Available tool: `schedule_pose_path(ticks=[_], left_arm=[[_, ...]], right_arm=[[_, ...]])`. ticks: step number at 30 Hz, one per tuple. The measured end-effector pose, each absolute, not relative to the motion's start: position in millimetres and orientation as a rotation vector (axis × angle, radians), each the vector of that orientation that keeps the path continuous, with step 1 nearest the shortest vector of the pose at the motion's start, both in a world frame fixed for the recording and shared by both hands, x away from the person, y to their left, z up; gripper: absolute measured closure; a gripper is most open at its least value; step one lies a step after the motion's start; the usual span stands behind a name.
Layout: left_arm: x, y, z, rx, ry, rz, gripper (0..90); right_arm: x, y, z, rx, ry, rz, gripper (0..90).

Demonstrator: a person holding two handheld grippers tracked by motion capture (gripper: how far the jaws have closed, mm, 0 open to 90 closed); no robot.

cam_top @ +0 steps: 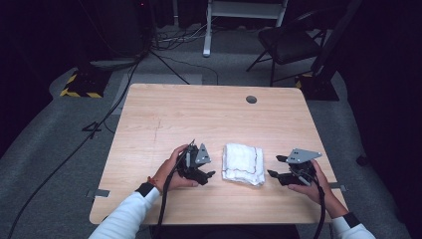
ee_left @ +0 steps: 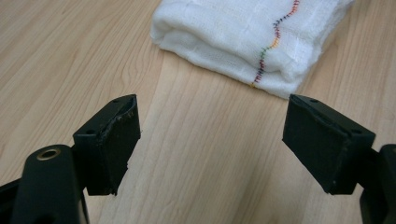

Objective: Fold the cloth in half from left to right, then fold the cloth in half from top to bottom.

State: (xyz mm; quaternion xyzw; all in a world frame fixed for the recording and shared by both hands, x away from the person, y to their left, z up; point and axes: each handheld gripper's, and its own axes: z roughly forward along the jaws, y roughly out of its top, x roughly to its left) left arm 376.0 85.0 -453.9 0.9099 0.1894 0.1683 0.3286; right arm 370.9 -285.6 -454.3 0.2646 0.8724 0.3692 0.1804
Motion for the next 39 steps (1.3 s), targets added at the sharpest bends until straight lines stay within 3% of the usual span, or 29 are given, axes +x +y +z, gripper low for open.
schedule_pose_path(ticks=[14, 39], left_arm=[[362.7, 129.3, -449.6, 2.373, 0.562, 0.511, 18.7], [350.3, 211.5, -472.7, 2.317, 0.858, 0.581, 19.3]], right_arm=[[365.1, -330.7, -451.9, 0.894, 2.367, 1.031, 34.4], [351.5, -384.5, -473.1, 1.059, 2.270, 0.902, 33.5]])
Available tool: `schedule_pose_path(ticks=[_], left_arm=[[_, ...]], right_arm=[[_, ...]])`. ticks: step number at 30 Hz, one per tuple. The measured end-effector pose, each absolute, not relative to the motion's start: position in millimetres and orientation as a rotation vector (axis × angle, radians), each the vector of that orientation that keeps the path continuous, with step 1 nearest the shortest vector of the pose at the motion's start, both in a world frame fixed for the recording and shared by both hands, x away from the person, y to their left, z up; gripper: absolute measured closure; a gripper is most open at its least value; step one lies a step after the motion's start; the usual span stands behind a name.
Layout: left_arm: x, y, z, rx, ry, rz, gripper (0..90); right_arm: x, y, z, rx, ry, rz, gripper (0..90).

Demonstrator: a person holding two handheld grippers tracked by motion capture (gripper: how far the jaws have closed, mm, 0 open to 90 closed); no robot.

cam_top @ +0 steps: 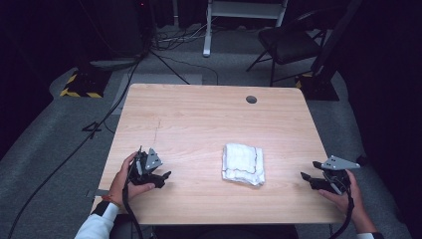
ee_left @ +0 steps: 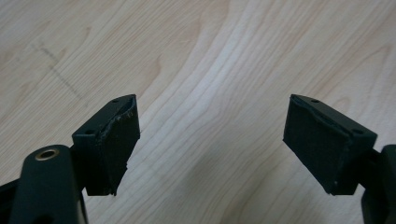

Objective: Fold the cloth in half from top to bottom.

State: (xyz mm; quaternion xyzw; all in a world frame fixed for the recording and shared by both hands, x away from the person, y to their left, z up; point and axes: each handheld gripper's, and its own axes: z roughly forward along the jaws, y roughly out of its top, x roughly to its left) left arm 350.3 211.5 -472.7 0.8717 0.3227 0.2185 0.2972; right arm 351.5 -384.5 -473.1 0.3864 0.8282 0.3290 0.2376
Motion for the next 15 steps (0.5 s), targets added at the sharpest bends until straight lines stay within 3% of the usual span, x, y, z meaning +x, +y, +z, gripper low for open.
schedule_pose_path(ticks=[15], left_arm=[[349.4, 244.7, -494.3, 2.285, 1.019, 0.499, 17.8]], right_arm=[[342.0, -406.8, -493.4, 1.155, 2.242, 0.901, 31.7]])
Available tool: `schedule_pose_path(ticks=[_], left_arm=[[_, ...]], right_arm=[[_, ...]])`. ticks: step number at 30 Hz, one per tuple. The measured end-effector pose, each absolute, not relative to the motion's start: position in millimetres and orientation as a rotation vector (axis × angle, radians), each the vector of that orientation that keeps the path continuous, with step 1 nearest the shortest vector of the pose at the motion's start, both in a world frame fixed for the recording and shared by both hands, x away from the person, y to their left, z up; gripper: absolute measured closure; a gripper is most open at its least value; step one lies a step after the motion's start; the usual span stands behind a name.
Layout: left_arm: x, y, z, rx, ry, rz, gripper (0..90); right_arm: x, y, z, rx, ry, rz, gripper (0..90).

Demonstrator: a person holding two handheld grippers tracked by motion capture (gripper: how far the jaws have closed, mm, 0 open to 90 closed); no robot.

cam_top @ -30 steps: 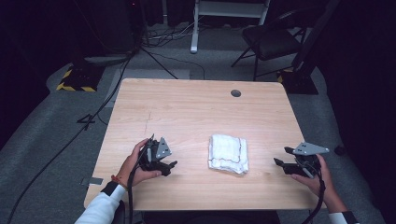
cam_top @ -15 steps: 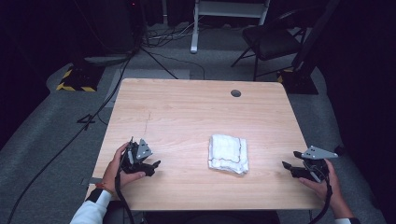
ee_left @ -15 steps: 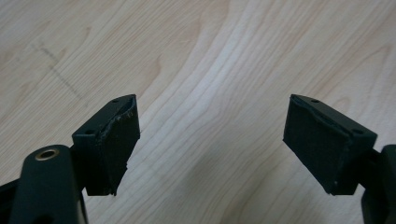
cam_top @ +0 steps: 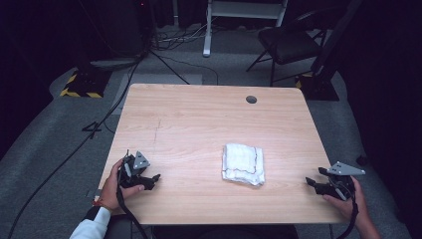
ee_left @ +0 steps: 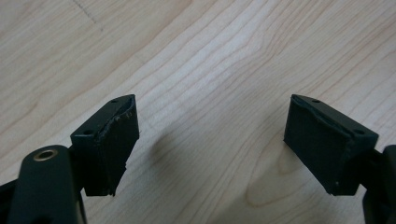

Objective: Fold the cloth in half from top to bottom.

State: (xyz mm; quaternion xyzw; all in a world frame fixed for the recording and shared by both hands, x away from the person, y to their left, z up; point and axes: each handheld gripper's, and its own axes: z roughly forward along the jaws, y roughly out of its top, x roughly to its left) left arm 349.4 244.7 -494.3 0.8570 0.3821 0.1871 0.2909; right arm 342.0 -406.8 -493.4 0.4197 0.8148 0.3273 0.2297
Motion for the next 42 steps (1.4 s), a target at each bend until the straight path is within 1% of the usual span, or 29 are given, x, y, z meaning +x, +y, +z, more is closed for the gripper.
schedule_pose_path(ticks=[5, 10, 15, 22, 42], left_arm=[[348.3, 253.4, -497.4, 2.251, 1.023, 0.440, 17.8], [346.6, 262.6, -502.1, 2.199, 1.035, 0.387, 17.6], [344.6, 266.2, -503.8, 2.171, 1.061, 0.414, 17.3], [344.0, 265.8, -504.1, 2.164, 1.073, 0.414, 17.1], [343.3, 265.1, -504.1, 2.159, 1.096, 0.421, 15.8]], right_arm=[[338.8, -413.9, -497.7, 1.206, 2.213, 0.921, 30.5], [338.3, -418.5, -501.6, 1.271, 2.173, 0.949, 26.3], [337.6, -421.2, -503.0, 1.310, 2.163, 0.967, 25.3], [339.0, -420.6, -503.1, 1.307, 2.168, 0.964, 23.5], [339.2, -420.0, -503.2, 1.313, 2.164, 0.962, 23.2]])
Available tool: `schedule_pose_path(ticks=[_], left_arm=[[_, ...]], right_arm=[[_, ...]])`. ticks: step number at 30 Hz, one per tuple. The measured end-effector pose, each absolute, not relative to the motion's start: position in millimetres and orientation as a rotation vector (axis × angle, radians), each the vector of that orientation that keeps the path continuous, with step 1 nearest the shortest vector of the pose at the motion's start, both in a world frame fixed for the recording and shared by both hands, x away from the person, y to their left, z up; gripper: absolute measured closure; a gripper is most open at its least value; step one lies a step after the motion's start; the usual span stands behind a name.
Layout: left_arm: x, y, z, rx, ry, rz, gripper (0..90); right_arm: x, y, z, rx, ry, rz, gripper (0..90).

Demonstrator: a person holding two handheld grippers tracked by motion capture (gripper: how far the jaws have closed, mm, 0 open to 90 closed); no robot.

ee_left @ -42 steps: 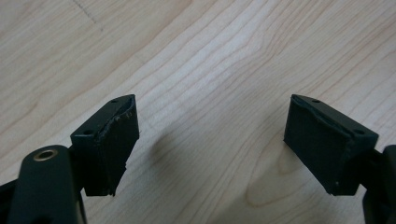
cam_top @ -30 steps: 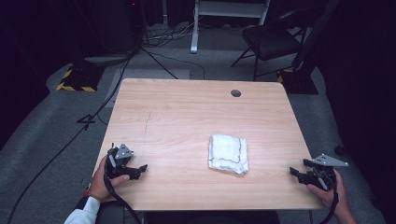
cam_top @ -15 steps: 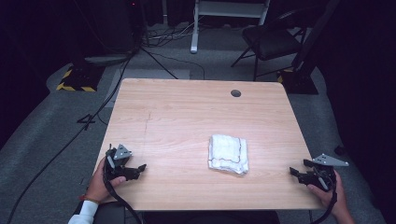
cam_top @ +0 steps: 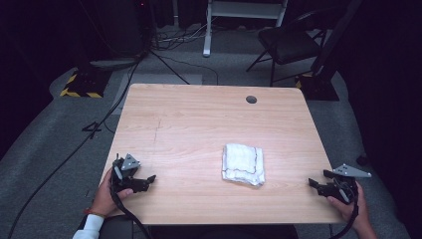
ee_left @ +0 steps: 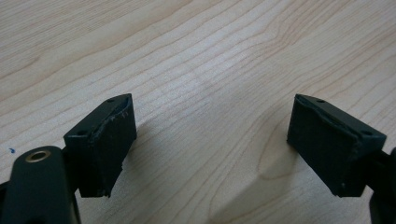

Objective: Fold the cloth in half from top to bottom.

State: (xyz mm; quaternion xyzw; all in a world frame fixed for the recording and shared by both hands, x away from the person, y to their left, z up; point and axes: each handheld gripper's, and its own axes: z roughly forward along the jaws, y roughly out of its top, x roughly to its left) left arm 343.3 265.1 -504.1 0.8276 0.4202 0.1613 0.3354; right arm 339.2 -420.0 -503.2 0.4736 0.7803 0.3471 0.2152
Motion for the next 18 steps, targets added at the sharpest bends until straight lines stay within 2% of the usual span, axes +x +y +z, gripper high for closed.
schedule_pose_path(ticks=[18], left_arm=[[344.1, 264.7, -504.2, 2.156, 1.104, 0.421, 15.2]], right_arm=[[339.1, -420.0, -503.2, 1.313, 2.164, 0.963, 23.2]])
